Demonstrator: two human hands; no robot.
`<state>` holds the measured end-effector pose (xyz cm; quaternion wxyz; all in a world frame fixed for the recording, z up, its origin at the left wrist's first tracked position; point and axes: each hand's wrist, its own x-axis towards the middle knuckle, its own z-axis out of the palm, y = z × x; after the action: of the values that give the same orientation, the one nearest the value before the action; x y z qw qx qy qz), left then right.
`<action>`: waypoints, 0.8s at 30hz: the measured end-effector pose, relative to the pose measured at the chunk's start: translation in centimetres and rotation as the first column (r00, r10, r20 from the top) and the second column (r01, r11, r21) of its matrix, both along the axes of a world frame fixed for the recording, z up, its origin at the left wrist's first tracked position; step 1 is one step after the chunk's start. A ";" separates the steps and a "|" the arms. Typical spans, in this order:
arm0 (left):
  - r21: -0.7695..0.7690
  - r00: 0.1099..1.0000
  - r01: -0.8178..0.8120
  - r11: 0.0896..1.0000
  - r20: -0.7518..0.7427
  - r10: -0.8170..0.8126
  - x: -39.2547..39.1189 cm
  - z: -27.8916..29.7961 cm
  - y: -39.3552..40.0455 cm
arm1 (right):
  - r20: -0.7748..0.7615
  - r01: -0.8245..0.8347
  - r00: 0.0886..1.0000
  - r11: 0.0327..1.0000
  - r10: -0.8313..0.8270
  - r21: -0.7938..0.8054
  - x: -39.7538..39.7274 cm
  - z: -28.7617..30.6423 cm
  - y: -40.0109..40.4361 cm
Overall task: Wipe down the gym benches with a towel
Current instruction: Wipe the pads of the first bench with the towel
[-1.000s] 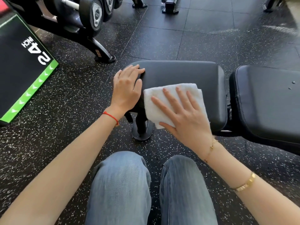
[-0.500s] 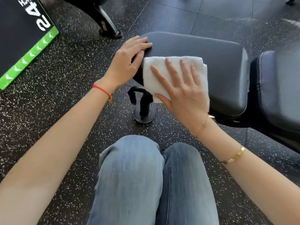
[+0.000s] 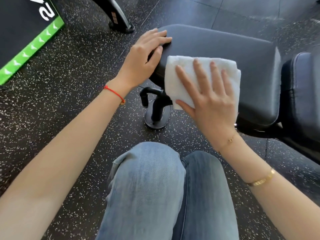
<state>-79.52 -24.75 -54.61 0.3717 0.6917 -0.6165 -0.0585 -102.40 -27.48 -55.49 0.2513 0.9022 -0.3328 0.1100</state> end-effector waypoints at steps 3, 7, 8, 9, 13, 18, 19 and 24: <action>0.000 1.000 -0.001 1.000 -0.002 0.001 0.0 -0.1 -0.1 | 0.039 -0.013 0.999 0.998 0.016 -0.064 -3.1 -0.3 -0.1; -0.007 1.000 -0.026 1.000 -0.005 0.026 -0.3 -0.2 -0.2 | 0.028 0.025 0.999 0.996 -0.028 0.090 -1.4 0.4 -0.7; -0.010 1.000 -0.028 1.000 -0.003 0.028 -0.4 -0.3 -0.2 | 0.019 0.037 0.999 0.990 -0.040 0.135 -0.1 0.6 -0.8; -0.012 1.000 -0.027 1.000 -0.001 0.027 -0.5 -0.3 -0.3 | 0.008 0.044 0.999 0.985 -0.046 0.168 1.0 0.8 -0.7; -0.013 0.999 -0.034 0.999 -0.003 0.034 -0.4 -0.3 -0.1 | 0.048 -0.002 0.999 0.986 -0.006 0.168 -0.1 0.6 -0.5; 0.005 0.999 -0.034 0.999 -0.012 0.034 -0.7 -0.1 -0.2 | 0.088 0.033 0.995 0.987 -0.047 0.157 -4.0 0.9 -1.0; 0.008 0.999 -0.034 0.999 -0.010 0.034 -0.7 -0.1 -0.2 | 0.065 0.049 0.996 0.982 -0.062 0.182 -3.3 1.2 -1.1; 0.040 1.000 -0.028 0.999 0.009 0.027 -1.0 0.2 -0.2 | -0.005 0.099 0.995 0.964 -0.100 0.245 0.5 1.3 -0.5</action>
<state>-80.49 -24.99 -54.40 0.3558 0.7077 -0.6072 -0.0628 -101.92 -27.97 -54.16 0.1419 0.9081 -0.3896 0.0586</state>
